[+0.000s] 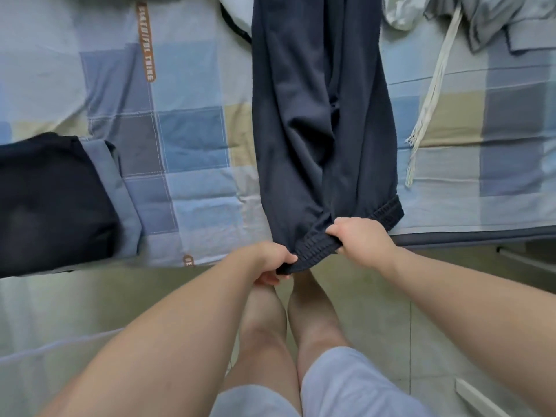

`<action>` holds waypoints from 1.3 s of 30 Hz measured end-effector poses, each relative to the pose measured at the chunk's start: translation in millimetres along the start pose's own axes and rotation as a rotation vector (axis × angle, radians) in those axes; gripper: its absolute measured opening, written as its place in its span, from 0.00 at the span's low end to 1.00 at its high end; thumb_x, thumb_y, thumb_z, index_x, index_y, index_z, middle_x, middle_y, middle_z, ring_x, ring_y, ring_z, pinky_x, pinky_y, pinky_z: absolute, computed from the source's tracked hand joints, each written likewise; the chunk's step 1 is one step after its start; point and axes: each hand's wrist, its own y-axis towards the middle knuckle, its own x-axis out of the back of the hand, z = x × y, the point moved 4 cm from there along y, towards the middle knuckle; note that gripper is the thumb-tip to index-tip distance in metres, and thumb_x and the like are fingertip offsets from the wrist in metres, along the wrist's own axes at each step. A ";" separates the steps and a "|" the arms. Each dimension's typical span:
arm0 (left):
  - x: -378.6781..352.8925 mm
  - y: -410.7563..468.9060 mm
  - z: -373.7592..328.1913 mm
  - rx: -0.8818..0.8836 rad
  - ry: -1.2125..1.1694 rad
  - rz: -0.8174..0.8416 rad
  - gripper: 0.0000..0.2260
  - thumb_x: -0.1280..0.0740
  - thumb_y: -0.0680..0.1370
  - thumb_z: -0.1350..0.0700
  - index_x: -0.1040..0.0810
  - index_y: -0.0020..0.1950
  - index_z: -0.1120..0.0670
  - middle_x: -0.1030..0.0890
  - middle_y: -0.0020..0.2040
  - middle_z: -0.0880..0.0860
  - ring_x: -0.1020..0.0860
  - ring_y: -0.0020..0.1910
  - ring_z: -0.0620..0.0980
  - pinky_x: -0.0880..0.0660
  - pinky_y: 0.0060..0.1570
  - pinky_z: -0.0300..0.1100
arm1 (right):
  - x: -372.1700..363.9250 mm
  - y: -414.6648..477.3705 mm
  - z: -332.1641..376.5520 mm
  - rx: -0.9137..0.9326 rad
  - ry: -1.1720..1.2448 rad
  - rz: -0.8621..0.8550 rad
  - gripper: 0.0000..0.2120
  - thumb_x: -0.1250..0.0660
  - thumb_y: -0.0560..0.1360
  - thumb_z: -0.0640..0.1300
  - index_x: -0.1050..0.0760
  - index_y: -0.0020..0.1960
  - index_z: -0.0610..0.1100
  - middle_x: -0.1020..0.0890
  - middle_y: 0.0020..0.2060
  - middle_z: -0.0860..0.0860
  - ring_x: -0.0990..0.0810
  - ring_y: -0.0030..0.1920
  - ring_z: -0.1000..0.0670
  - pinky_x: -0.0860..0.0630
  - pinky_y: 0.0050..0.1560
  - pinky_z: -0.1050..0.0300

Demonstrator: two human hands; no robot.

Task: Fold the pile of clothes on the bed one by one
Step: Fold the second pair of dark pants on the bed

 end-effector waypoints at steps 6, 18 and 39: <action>56.8 8.2 -26.5 -0.194 0.071 -0.387 0.12 0.30 0.78 0.53 0.26 0.58 0.56 0.20 0.56 0.54 0.21 0.53 0.55 0.24 0.50 0.41 | 35.8 13.9 -26.2 -0.061 0.376 0.223 0.28 0.30 0.73 0.64 0.27 0.69 0.54 0.21 0.63 0.56 0.23 0.64 0.51 0.27 0.66 0.51; 204.6 42.3 -198.1 -0.691 -0.310 -0.622 0.24 0.33 0.81 0.52 0.36 0.75 0.52 0.23 0.62 0.47 0.22 0.57 0.51 0.25 0.58 0.47 | 199.4 169.9 -86.1 -0.135 0.414 -0.530 0.38 0.31 0.78 0.55 0.46 0.81 0.52 0.37 0.78 0.53 0.38 0.77 0.45 0.39 0.73 0.41; 107.5 -87.8 -113.3 -0.557 -0.139 -0.259 0.10 0.29 0.79 0.55 0.21 0.59 0.54 0.19 0.51 0.51 0.21 0.46 0.49 0.25 0.41 0.40 | 236.3 63.9 -30.8 -0.275 1.358 -0.473 0.14 0.35 0.79 0.46 0.21 0.63 0.56 0.16 0.55 0.57 0.19 0.57 0.49 0.23 0.64 0.46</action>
